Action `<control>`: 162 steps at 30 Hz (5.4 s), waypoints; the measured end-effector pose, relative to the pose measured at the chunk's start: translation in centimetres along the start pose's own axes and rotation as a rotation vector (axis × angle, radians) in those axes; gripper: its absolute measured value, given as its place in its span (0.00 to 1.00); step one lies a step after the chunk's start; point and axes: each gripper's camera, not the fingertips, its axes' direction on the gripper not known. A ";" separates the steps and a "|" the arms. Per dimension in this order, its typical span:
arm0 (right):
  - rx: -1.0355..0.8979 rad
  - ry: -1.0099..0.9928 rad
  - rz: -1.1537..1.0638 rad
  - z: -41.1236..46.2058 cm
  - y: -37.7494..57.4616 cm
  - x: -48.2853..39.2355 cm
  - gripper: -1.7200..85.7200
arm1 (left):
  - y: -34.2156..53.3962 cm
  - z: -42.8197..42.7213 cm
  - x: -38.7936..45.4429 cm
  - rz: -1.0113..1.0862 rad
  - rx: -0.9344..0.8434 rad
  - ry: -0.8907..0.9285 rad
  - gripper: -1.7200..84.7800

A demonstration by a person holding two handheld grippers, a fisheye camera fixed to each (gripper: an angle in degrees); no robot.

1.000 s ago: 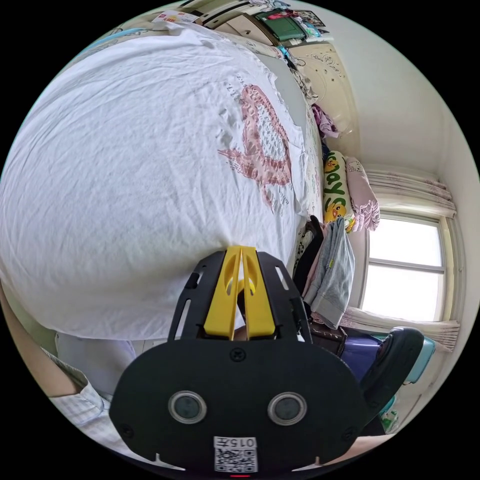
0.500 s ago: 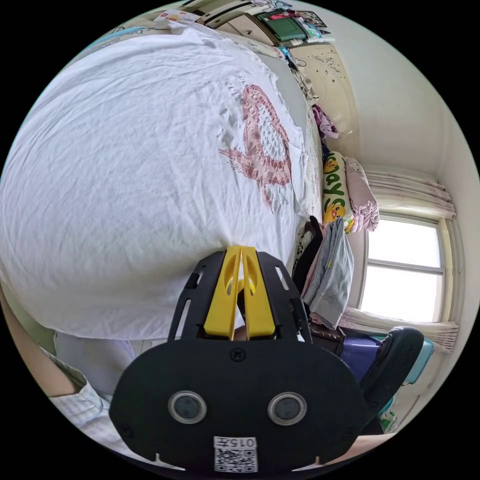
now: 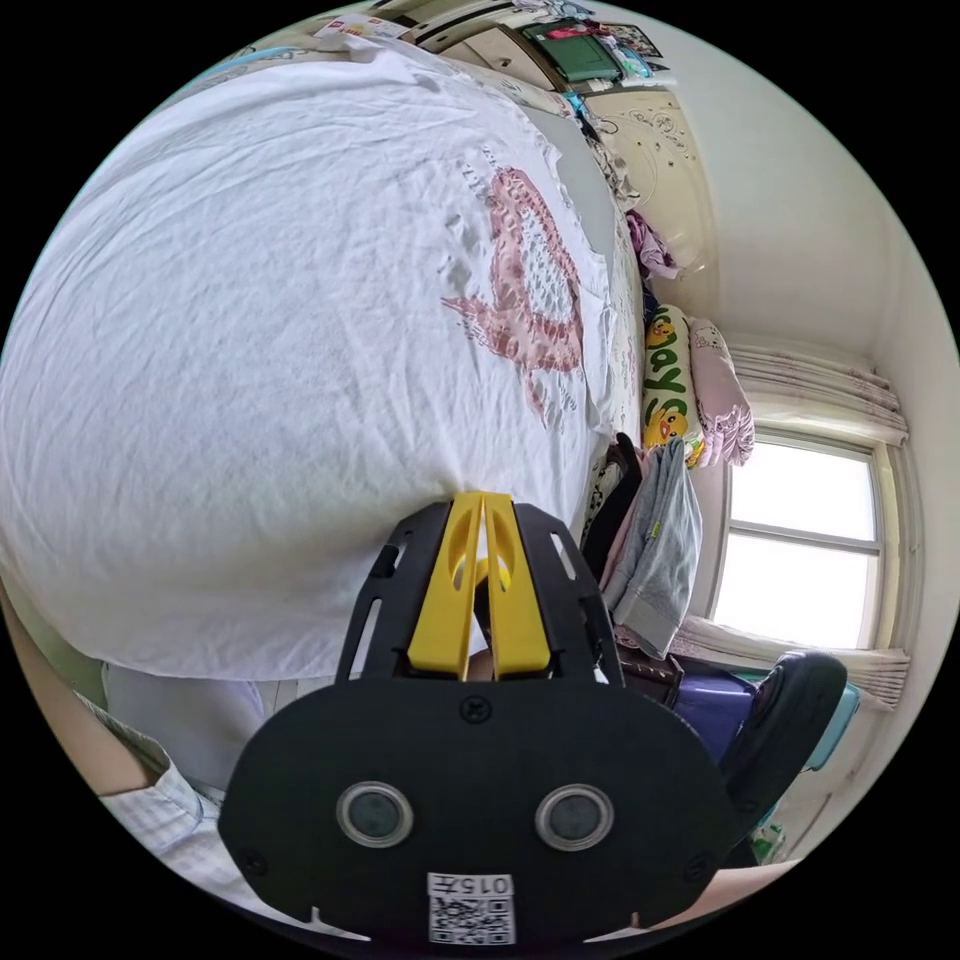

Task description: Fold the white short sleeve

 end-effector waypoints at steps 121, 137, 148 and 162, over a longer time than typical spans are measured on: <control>-0.082 -0.324 -0.532 25.0 -38.0 1.7 0.01 | -34.8 -1.8 -23.0 0.951 -0.109 -0.060 0.02; 0.015 -0.473 -0.677 25.7 -35.9 0.7 0.12 | -37.9 -2.8 -16.8 0.993 -0.043 0.006 0.10; -0.037 -0.425 -0.561 28.8 -36.3 7.2 0.12 | -38.8 2.0 -10.9 0.958 -0.087 -0.315 0.12; -0.023 -0.318 -0.557 27.9 -35.8 10.9 0.01 | -40.0 -1.2 -8.5 1.071 -0.283 -0.300 0.02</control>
